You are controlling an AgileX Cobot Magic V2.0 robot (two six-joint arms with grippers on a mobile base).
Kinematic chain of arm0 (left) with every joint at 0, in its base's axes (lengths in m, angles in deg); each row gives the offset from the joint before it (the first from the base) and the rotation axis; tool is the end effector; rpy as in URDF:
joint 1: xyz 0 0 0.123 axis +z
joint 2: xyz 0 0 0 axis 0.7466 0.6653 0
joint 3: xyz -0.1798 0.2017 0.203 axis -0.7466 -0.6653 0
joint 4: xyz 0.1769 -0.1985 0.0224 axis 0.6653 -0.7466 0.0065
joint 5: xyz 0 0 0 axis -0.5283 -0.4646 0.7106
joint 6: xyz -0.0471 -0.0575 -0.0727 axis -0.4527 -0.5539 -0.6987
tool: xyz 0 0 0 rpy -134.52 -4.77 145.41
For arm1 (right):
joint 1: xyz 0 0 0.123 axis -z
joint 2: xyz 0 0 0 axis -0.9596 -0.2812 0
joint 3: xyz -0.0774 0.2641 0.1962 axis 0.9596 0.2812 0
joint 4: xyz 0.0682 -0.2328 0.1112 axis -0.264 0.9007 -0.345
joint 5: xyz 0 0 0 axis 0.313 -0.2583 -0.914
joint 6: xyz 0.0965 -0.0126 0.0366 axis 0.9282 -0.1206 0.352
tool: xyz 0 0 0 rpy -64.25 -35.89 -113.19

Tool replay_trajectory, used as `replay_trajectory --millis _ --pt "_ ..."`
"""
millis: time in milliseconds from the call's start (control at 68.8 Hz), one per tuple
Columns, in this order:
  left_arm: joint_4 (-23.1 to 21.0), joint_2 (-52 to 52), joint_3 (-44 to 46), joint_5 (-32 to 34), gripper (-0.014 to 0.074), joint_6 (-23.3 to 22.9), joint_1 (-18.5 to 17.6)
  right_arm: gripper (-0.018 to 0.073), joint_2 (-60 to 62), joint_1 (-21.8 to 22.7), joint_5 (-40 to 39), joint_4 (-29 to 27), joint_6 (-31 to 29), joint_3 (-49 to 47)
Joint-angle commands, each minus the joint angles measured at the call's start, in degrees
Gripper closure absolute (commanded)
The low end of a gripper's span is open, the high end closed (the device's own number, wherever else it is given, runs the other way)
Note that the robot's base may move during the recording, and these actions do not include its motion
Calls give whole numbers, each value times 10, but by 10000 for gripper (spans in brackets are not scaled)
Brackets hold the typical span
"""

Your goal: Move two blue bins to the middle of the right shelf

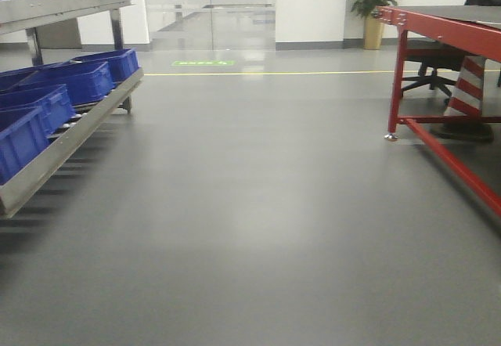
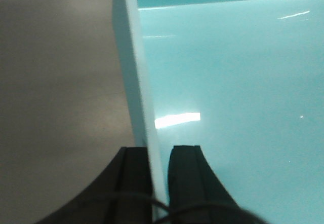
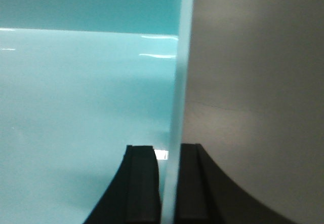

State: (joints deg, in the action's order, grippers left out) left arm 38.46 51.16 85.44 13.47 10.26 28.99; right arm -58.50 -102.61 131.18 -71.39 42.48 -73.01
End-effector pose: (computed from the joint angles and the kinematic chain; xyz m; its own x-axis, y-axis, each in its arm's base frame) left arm 0.2602 -0.1034 0.5689 -0.5850 0.1072 -0.8039 0.3618 0.9217 -0.1403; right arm 0.2806 0.1446 0.5695 -0.5866 -0.0442 -0.8087 -0.2824 0.9470 0.1531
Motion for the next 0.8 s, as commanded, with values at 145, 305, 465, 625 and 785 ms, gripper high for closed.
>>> replay_trajectory --millis 145,305,465,625,785 --pt "-10 -6 8 13 708 10 -1 712 5 2 -25 21 -6 -6" --pt "-10 -6 8 13 708 10 -1 712 5 2 -25 21 -6 -6" --pt "-10 -6 8 13 708 10 -1 712 5 2 -25 21 -6 -6" --pt "-10 -6 8 13 708 10 -1 712 5 2 -25 21 -6 -6" --pt "-10 -6 8 13 708 10 -1 712 5 2 -25 21 -6 -6"
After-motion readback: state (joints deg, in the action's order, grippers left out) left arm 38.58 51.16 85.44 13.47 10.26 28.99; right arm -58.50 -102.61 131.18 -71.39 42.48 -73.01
